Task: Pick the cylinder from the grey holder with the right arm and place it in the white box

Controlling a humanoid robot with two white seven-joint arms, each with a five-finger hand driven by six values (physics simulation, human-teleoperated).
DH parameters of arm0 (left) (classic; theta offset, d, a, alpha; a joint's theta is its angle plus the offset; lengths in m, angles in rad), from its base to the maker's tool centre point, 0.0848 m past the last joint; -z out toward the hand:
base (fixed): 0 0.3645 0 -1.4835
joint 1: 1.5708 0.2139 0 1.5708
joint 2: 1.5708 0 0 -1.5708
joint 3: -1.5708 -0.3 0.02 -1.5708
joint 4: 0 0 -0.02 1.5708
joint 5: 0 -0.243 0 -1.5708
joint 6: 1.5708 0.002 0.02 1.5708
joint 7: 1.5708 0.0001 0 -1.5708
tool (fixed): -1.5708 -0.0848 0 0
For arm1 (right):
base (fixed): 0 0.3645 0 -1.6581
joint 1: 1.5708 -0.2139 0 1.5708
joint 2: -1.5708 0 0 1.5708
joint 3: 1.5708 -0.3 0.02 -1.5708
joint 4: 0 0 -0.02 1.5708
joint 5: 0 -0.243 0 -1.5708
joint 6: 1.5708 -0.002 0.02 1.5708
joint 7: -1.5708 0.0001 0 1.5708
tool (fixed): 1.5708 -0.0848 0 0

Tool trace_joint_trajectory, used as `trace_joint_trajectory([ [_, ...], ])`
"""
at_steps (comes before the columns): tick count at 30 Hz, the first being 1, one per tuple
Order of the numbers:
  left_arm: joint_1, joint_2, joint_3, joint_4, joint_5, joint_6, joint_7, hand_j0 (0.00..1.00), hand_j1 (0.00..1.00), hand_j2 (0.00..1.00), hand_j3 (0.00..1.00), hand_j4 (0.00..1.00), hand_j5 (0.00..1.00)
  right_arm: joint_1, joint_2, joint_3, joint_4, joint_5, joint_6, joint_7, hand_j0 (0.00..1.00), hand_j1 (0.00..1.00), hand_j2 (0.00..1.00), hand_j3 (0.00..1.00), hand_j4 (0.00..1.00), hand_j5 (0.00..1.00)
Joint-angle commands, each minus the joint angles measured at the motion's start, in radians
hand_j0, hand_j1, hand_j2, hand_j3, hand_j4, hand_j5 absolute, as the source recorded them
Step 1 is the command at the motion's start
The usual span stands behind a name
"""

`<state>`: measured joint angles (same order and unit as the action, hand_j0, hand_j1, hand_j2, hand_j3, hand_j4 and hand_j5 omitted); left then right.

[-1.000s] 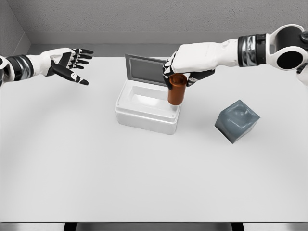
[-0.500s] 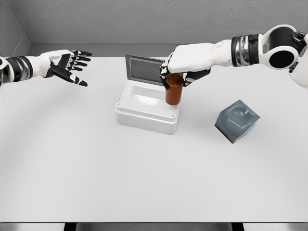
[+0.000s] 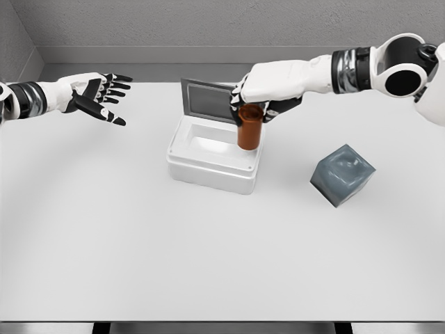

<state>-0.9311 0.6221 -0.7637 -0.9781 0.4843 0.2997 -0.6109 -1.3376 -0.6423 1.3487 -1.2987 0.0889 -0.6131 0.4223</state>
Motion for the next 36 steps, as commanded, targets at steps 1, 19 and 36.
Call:
trace_joint_trajectory([
  [1,0.0,0.001,0.006,-0.001,-0.012,-0.001,0.0,1.0,1.0,1.0,1.0,1.0,1.0,0.0,0.004,-0.002,0.004,-0.006,0.002,0.0,0.46,0.46,0.46,0.46,0.46,0.46],
  [19,0.0,0.001,0.006,-0.001,-0.016,-0.001,0.0,1.0,1.0,1.0,1.0,1.0,1.0,0.005,0.012,-0.008,0.016,-0.006,0.002,0.013,0.75,0.75,0.75,0.75,0.75,0.75],
  [36,0.0,0.001,0.006,-0.002,-0.018,-0.001,0.0,1.0,1.0,1.0,1.0,1.0,1.0,-0.008,-0.026,-0.062,-0.036,-0.015,0.002,0.003,1.0,1.0,1.0,1.0,1.0,1.0],
])
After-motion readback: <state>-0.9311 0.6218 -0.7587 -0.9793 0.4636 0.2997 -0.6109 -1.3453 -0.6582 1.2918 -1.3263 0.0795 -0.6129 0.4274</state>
